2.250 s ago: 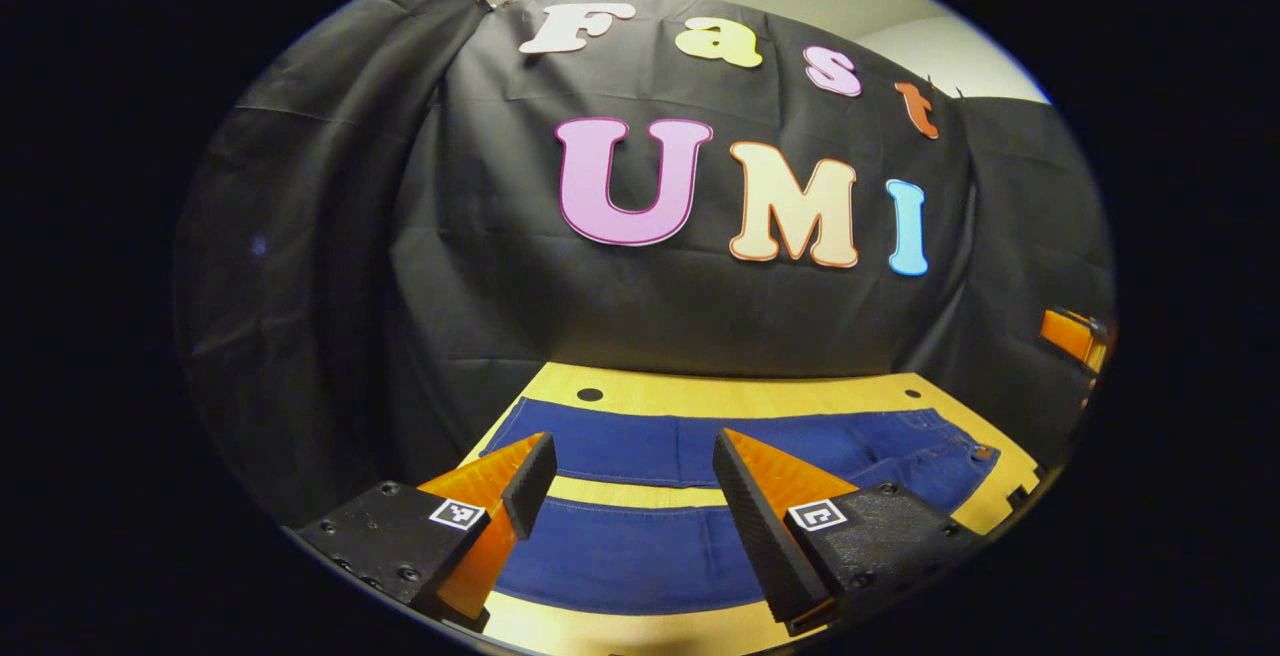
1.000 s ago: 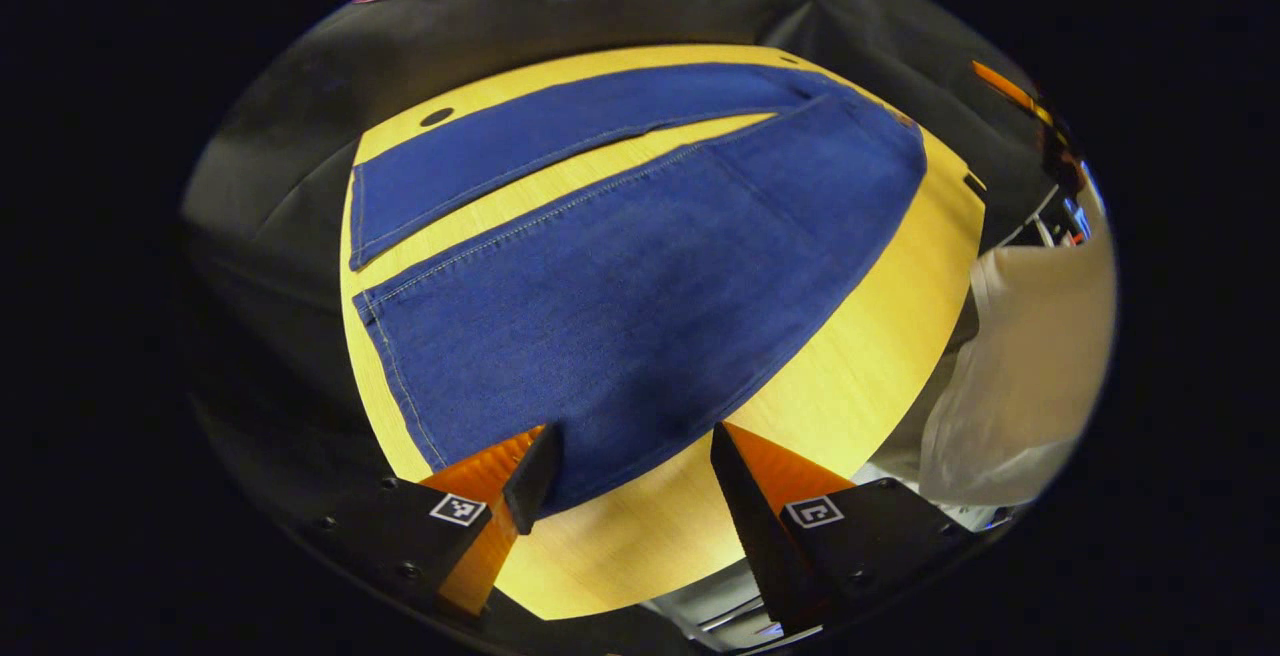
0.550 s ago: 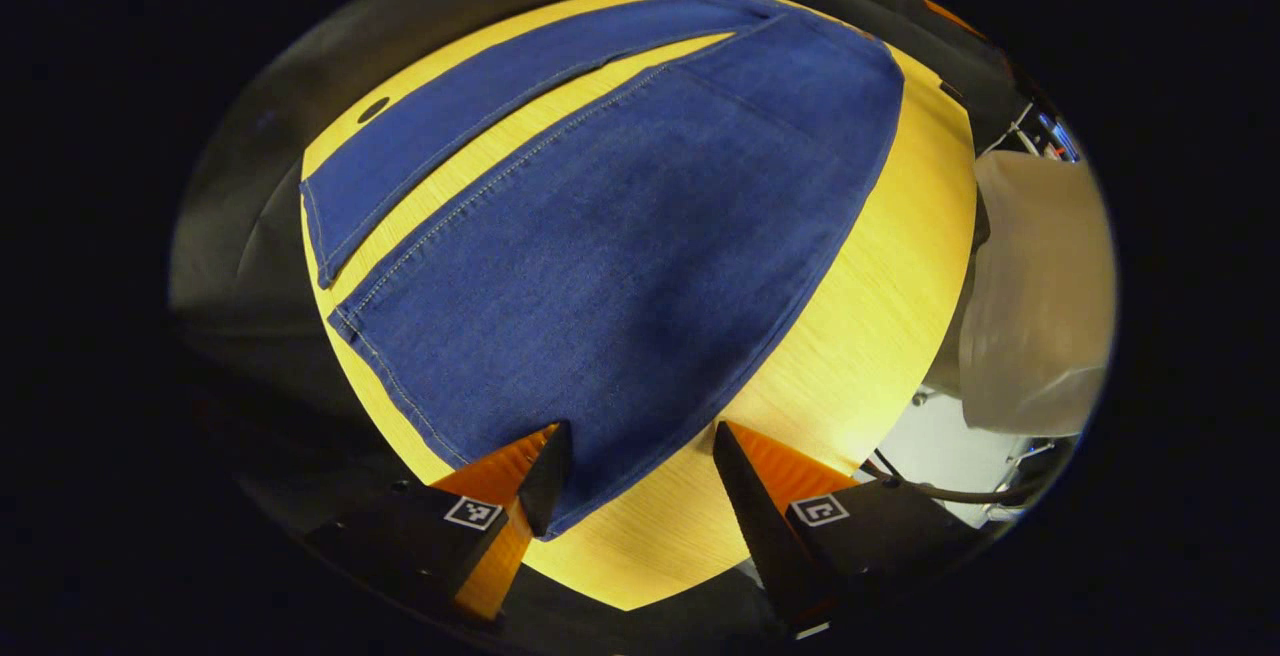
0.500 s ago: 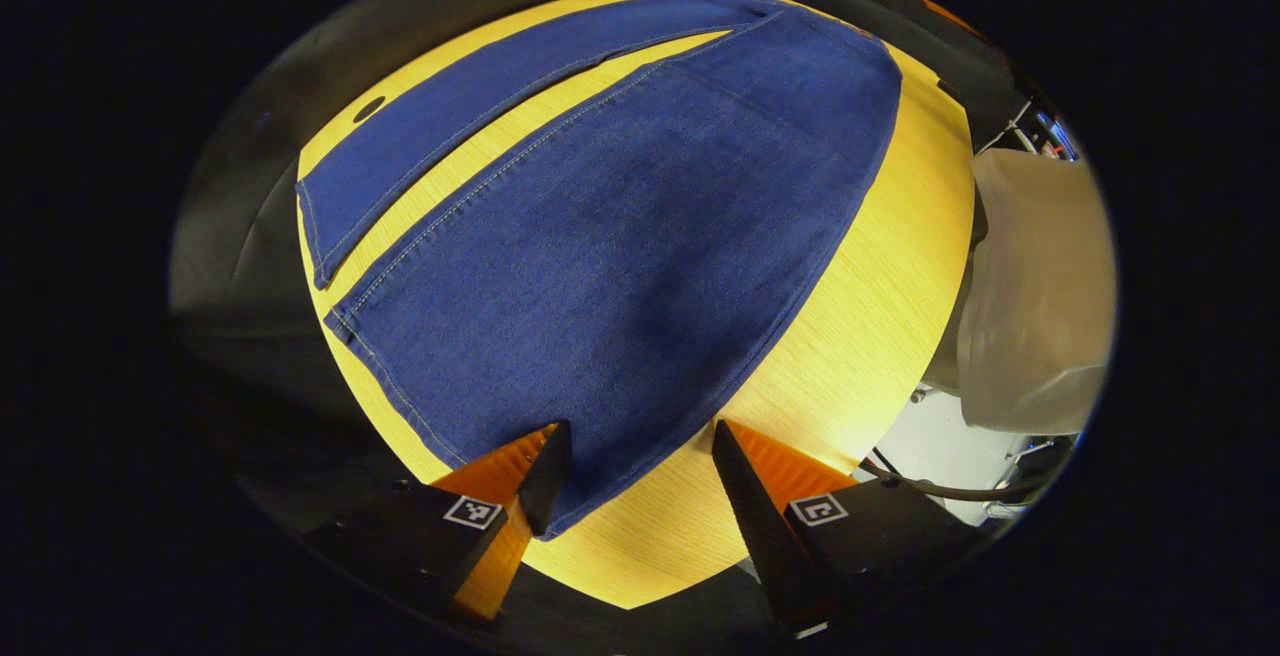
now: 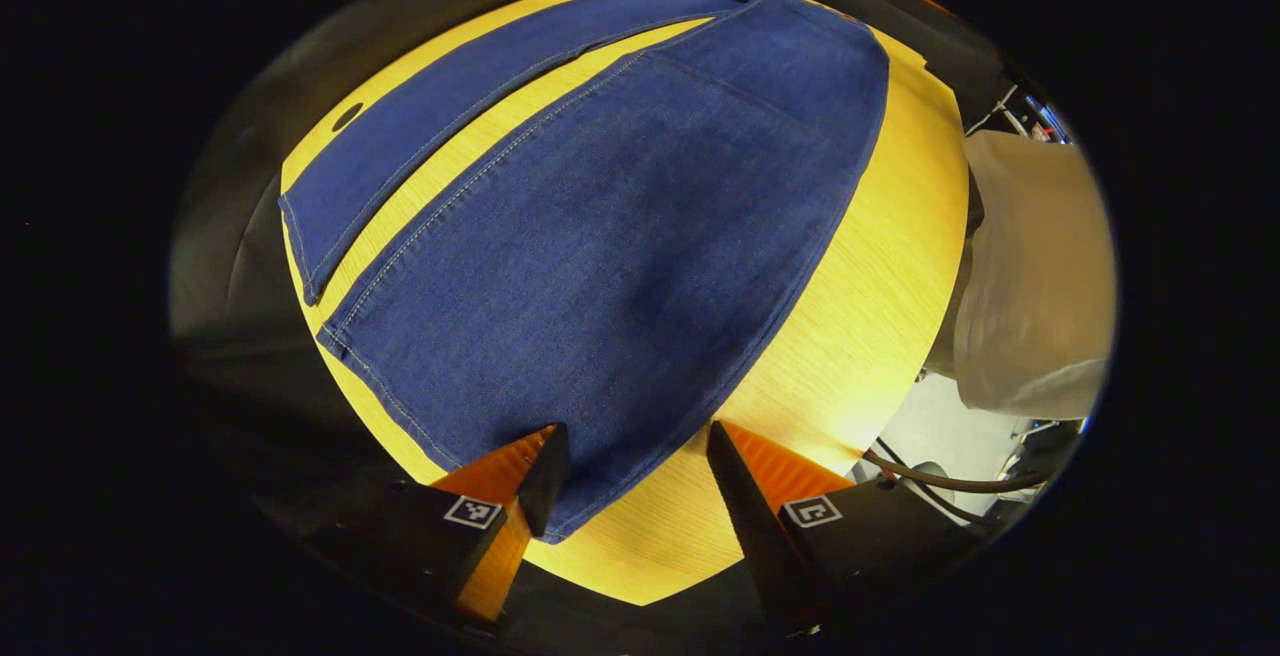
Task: Grasp the waist and the cuffs of the jeans and fold them to make the two legs overlap; first hold the waist and fold one-third of the jeans toward the cuffs, then hold the cuffs and fold the remaining one-third in the same direction to finish folding.
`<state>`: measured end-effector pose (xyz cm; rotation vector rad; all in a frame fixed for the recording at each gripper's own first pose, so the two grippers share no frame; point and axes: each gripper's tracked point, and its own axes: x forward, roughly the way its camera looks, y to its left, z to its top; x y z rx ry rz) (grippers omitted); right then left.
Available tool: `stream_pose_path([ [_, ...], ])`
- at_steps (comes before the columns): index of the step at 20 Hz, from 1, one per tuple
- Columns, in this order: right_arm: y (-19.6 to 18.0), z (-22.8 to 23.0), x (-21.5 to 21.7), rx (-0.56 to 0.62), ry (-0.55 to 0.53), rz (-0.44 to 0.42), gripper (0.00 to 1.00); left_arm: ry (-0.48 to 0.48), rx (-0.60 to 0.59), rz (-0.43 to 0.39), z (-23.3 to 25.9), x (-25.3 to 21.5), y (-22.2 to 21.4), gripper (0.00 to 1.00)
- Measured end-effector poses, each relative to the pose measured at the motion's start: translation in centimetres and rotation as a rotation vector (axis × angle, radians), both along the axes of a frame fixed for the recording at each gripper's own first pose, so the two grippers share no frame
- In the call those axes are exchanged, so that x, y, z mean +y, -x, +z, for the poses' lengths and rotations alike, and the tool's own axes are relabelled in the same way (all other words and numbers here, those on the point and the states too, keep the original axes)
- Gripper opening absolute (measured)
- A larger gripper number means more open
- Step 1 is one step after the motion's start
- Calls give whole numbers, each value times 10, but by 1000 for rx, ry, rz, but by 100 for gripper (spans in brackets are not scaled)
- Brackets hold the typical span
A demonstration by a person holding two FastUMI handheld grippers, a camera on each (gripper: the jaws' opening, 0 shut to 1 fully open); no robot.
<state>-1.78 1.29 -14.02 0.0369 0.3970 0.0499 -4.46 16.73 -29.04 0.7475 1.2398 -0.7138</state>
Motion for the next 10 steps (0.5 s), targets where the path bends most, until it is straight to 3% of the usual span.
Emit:
stream_pose_path([
  [2,-1,-2,-1,4,1,2,99,-5,2,37,2,0,-1,82],
  [5,0,-1,-1,3,-6,5,99,-25,10,70,1,1,-5,52],
  [6,0,-2,-2,4,-3,6,99,-34,11,67,0,2,-7,47],
  [7,-1,-2,-4,5,-1,5,99,-40,12,62,-1,3,-9,34],
  [9,-1,-2,-3,2,-15,7,99,-52,17,53,-1,3,-12,19],
  [10,-1,-3,-1,2,-28,7,99,-50,19,52,-1,1,-12,17],
])
